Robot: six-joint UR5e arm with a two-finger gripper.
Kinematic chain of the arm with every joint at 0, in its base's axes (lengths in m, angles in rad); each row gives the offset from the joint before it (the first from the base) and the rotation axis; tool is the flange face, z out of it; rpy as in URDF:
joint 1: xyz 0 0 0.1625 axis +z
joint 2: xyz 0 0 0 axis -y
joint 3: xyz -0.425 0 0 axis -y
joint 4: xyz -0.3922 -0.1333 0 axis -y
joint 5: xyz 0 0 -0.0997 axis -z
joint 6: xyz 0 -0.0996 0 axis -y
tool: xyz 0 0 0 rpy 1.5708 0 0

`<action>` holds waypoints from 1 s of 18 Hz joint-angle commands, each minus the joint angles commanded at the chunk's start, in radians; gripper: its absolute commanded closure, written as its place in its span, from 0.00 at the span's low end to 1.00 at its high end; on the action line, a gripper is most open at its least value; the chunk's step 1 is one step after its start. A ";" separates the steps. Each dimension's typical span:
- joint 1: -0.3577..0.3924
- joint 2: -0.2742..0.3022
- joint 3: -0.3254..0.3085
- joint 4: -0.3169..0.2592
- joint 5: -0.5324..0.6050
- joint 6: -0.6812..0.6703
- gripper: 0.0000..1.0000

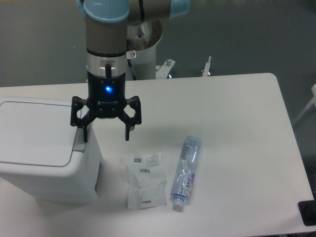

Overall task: Open the trash can
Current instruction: 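Press the gripper against the lid edge to flip it open, then raise the gripper slightly away from the opened trash can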

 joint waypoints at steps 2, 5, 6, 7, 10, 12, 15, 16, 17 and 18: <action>0.000 0.000 0.000 0.000 0.000 0.000 0.00; -0.003 -0.002 -0.002 0.002 0.000 0.000 0.00; -0.003 -0.002 -0.002 0.000 0.000 0.000 0.00; -0.003 -0.002 -0.002 0.000 0.000 0.000 0.00; -0.003 0.002 0.003 0.002 0.000 0.002 0.00; 0.000 0.011 0.017 0.002 -0.002 0.002 0.00; 0.011 0.018 0.061 0.000 0.000 0.005 0.00; 0.024 0.015 0.077 0.000 0.000 0.005 0.00; 0.049 0.017 0.086 0.000 0.002 0.005 0.00; 0.070 0.017 0.093 0.000 0.003 0.006 0.00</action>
